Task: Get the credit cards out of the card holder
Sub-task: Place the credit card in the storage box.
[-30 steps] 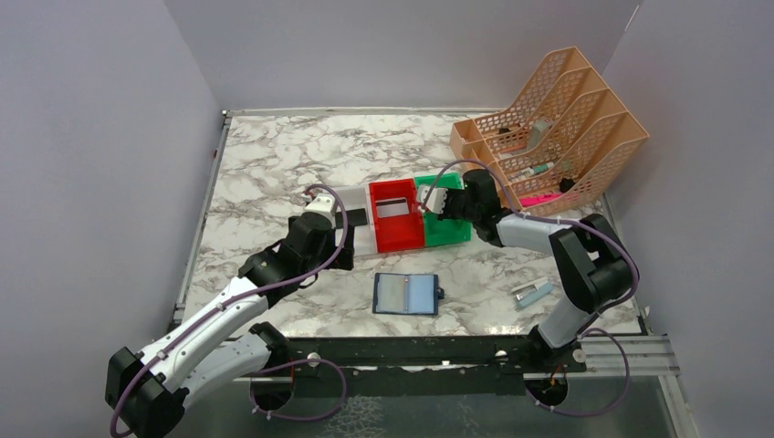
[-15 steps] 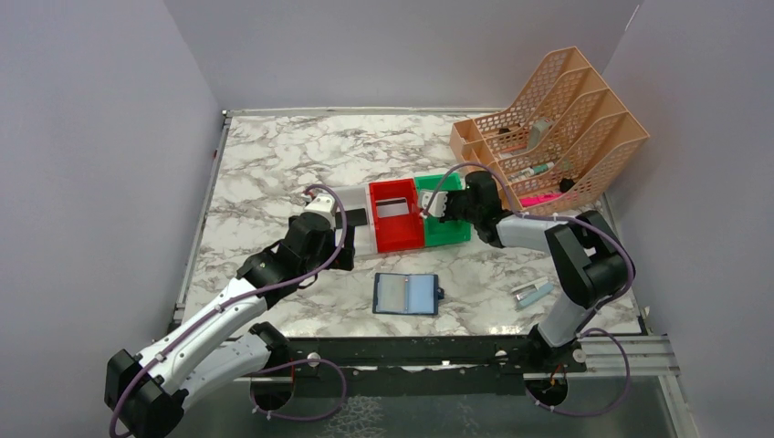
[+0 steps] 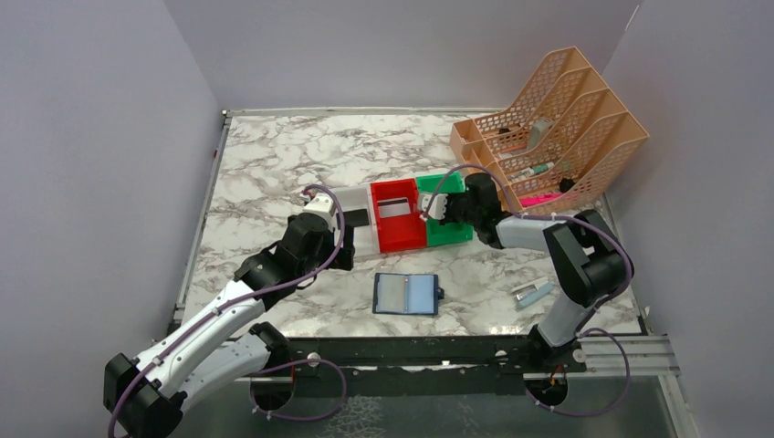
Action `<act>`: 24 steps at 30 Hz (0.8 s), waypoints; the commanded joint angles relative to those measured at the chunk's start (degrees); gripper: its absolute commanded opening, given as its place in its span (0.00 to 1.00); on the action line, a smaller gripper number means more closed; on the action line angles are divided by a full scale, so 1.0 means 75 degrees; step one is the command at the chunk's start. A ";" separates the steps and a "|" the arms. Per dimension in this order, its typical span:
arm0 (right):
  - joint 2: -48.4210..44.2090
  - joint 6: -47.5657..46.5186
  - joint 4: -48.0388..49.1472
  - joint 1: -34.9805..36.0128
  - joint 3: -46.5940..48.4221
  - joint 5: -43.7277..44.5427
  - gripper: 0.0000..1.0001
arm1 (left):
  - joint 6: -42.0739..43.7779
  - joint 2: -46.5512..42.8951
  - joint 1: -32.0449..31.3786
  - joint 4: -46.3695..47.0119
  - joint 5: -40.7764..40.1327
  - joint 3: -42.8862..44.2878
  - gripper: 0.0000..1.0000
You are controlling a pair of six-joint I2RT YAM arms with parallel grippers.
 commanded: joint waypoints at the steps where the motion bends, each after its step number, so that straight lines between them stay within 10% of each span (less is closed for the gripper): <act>1: -0.0398 0.0242 -0.0159 -0.0046 -0.0079 0.0304 0.16 | 0.0092 -0.0100 0.0022 0.0148 0.0121 0.0043 0.99; 8: -0.2483 0.3269 -0.0034 -0.0035 -0.0330 -0.0368 0.21 | 0.0080 0.0056 0.0026 0.0149 0.0133 0.0060 0.99; 16: -0.4220 1.1331 -0.2079 -0.0024 -0.0084 -0.0404 0.35 | 0.0117 -0.0011 0.0074 0.0149 0.0145 0.0059 0.99; 21: -0.3976 1.3040 -0.3416 0.0218 -0.0214 -0.2401 0.33 | 0.0092 -0.0042 0.0071 0.0188 0.0136 0.0025 0.99; 24: -0.4290 1.3162 -0.4047 0.1374 -0.0398 -0.0671 0.34 | 0.0082 0.0045 0.0075 0.0243 0.0166 -0.0003 0.99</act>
